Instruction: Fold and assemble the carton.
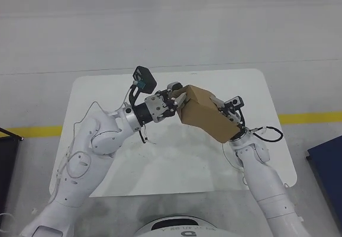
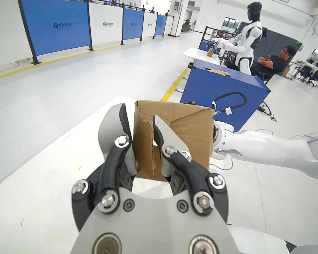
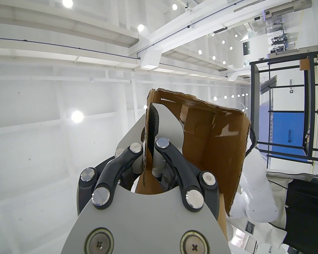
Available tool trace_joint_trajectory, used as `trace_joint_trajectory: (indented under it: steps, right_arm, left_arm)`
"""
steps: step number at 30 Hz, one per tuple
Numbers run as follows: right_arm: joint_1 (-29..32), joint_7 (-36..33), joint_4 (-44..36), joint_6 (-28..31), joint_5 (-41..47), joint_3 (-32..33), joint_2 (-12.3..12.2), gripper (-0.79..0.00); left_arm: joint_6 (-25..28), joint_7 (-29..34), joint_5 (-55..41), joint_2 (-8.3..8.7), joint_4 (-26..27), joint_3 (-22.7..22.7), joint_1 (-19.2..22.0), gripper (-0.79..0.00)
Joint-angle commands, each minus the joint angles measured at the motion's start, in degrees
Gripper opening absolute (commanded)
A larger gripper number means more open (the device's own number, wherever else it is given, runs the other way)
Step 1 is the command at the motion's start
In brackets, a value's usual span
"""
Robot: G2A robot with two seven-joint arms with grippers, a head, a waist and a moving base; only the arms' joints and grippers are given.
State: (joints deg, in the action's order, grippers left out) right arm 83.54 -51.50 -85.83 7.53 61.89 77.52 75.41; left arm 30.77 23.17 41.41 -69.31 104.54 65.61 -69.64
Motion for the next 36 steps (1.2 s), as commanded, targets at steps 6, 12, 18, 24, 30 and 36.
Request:
trace_joint_trajectory:
  steps: [6,12,18,24,30,36]
  right_arm:
    - [-0.8,1.3,0.6,0.2,-0.7,-0.6,0.1,-0.785]
    - [-1.2,2.2,0.8,0.4,-1.7,-1.6,0.3,-0.785]
    - [-1.5,2.9,0.8,0.8,-2.6,-1.9,0.4,-0.785]
    - [-1.5,4.9,0.6,1.2,-2.3,-1.7,0.4,-0.785]
    - [-1.7,7.0,0.5,1.3,-1.8,-1.5,0.6,-0.785]
    - [-1.9,7.4,0.5,1.0,-1.7,-1.6,0.6,-0.785]
  left_arm:
    - [0.2,-0.2,1.2,0.33,1.4,0.7,-1.1,-0.437]
    - [0.1,0.2,2.9,0.6,3.2,1.1,-1.7,-0.428]
    - [-1.3,0.9,6.5,0.84,4.5,1.1,-2.2,-0.422]
    - [-1.4,-0.2,7.4,1.11,5.3,2.1,-3.2,-0.428]
    - [0.1,0.1,5.3,1.37,5.2,2.7,-3.8,-0.431]
    - [0.8,0.8,3.6,1.45,4.3,2.2,-3.2,-0.428]
